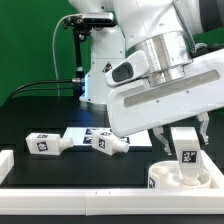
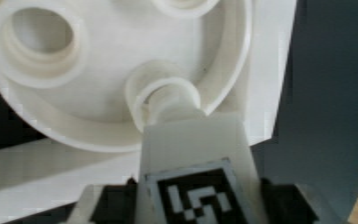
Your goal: Assemble stool
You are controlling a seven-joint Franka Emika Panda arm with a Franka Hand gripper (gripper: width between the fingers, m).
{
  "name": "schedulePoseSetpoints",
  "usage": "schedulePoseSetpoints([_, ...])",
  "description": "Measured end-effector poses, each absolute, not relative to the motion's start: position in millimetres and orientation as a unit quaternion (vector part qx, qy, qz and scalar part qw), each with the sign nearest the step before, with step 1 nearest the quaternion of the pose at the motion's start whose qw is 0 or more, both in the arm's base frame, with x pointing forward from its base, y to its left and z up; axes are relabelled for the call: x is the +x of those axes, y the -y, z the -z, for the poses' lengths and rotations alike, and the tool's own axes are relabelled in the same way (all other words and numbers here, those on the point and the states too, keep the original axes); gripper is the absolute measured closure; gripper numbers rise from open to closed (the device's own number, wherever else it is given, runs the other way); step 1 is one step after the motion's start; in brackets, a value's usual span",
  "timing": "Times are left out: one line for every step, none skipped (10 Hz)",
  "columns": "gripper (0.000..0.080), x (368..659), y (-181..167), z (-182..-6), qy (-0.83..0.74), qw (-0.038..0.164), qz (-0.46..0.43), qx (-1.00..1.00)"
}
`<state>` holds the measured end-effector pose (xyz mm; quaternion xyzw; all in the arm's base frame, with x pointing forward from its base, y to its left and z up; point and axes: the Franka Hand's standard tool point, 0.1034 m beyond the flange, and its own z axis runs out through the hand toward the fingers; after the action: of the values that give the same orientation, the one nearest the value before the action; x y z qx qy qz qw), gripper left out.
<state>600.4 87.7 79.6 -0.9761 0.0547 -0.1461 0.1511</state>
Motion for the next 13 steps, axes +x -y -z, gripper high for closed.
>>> schedulePoseSetpoints([0.0476, 598, -87, -78.0, -0.055, 0.151, 0.144, -0.976])
schedulePoseSetpoints([0.0476, 596, -86, -75.7, -0.055, 0.15, 0.142, -0.977])
schedulePoseSetpoints([0.0476, 593, -84, -72.3, -0.056, 0.147, 0.142, -0.977])
schedulePoseSetpoints([0.0476, 592, -84, -71.9, -0.056, 0.146, 0.143, -0.977])
schedulePoseSetpoints([0.0476, 592, -85, -71.8, -0.056, 0.145, 0.146, -0.977])
schedulePoseSetpoints([0.0476, 591, -87, -71.8, -0.054, 0.142, 0.151, -0.977])
schedulePoseSetpoints([0.0476, 590, -91, -71.7, -0.052, 0.14, 0.154, -0.977])
schedulePoseSetpoints([0.0476, 589, -92, -71.4, -0.051, 0.135, 0.163, -0.976])
schedulePoseSetpoints([0.0476, 585, -93, -68.9, -0.05, 0.127, 0.173, -0.975])
schedulePoseSetpoints([0.0476, 581, -94, -66.4, -0.048, 0.122, 0.179, -0.975])
schedulePoseSetpoints([0.0476, 581, -95, -66.1, -0.048, 0.116, 0.192, -0.973])
schedulePoseSetpoints([0.0476, 581, -95, -66.1, -0.048, 0.109, 0.206, -0.971])
schedulePoseSetpoints([0.0476, 582, -93, -65.9, -0.049, 0.106, 0.212, -0.97])
